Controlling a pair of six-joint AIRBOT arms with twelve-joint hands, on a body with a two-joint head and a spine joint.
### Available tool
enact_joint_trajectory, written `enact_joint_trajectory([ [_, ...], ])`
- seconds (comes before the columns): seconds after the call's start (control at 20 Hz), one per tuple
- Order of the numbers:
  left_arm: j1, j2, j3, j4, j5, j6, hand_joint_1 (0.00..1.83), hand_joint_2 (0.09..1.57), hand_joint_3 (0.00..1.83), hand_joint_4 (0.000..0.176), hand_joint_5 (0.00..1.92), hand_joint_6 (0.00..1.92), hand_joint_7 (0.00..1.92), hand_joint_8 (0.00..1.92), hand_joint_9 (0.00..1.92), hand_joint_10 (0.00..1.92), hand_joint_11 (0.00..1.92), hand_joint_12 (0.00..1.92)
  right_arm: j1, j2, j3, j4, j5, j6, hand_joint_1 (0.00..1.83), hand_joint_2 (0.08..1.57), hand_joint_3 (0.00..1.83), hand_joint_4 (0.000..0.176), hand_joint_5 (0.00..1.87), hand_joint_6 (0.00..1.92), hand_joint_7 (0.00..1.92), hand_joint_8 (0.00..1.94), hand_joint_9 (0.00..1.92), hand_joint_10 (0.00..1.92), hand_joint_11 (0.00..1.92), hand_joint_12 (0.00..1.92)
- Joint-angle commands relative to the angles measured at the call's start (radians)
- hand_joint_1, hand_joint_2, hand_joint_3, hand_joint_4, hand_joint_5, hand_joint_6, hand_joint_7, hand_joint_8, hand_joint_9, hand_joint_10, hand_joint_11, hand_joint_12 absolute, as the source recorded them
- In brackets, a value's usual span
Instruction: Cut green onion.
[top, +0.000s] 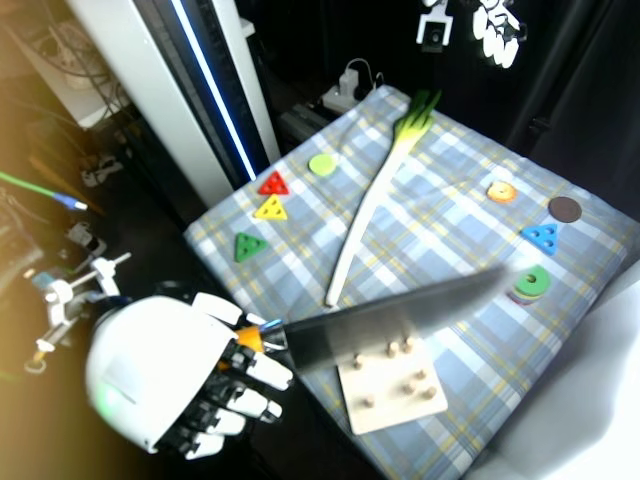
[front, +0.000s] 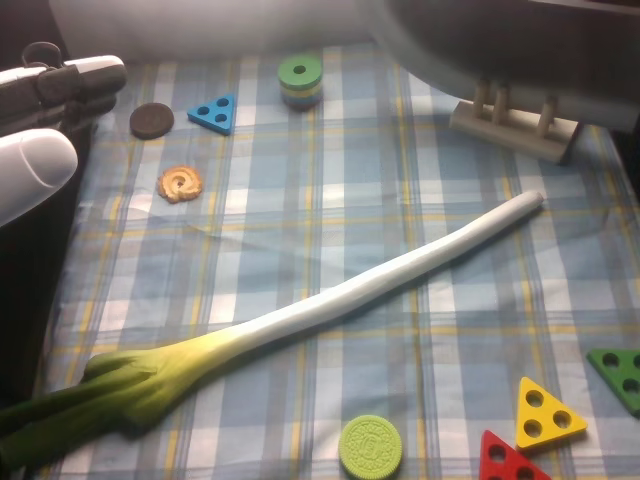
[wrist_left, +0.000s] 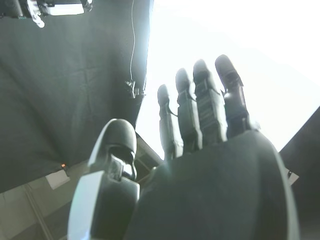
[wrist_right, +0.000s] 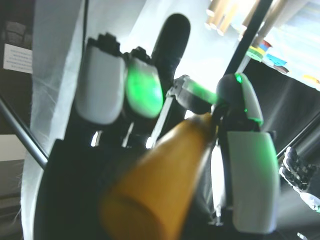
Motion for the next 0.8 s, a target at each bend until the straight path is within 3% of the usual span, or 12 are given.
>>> enact_joint_trajectory([
  [0.0,-0.009,-0.004,0.006,-0.008,-0.118,-0.012,0.14,1.46,0.01,0.087,0.43,0.00,0.42,0.00,0.35,0.00,0.00,0.61,0.015,0.013,0.002,0.024,0.163,0.010,0.65,1.33,0.00,0.097,1.18,1.92,1.41,1.94,1.56,1.92,1.61,1.92],
  [0.4,-0.009,-0.006,0.009,-0.009,-0.115,-0.012,0.13,1.46,0.01,0.087,0.43,0.00,0.42,0.00,0.35,0.00,0.00,0.61,0.015,0.013,-0.008,0.005,0.173,0.010,0.65,1.34,0.00,0.096,1.18,1.92,1.41,1.94,1.55,1.92,1.61,1.92],
  [0.75,-0.009,-0.008,0.012,-0.009,-0.107,-0.012,0.13,1.46,0.00,0.087,0.43,0.00,0.42,0.00,0.35,0.00,0.00,0.61,0.015,0.048,-0.054,0.005,0.294,0.012,0.65,1.34,0.00,0.095,1.18,1.92,1.41,1.94,1.55,1.92,1.61,1.92],
])
